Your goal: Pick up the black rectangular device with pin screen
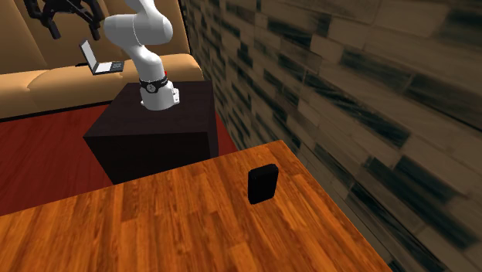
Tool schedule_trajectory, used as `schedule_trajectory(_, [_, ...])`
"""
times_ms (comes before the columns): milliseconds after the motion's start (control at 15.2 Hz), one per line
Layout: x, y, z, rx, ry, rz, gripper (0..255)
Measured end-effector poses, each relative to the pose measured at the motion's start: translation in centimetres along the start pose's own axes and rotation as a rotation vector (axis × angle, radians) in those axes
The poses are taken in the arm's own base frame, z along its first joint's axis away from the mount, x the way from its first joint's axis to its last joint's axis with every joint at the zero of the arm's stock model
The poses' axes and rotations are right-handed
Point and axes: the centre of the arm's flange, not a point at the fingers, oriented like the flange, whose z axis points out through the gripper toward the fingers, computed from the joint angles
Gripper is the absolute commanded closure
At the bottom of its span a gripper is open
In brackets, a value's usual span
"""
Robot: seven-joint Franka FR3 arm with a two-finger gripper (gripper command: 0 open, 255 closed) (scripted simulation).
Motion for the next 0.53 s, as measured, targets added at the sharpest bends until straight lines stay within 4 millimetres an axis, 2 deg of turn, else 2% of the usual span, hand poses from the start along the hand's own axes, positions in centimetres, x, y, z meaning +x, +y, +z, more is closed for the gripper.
schedule_trajectory(132, [-0.1, -0.5, 0.3, -0.001, 0.001, 0.008, 0])
schedule_trajectory(528, [-0.6, -7.1, 3.2, -0.009, 0.018, 0.107, 0])
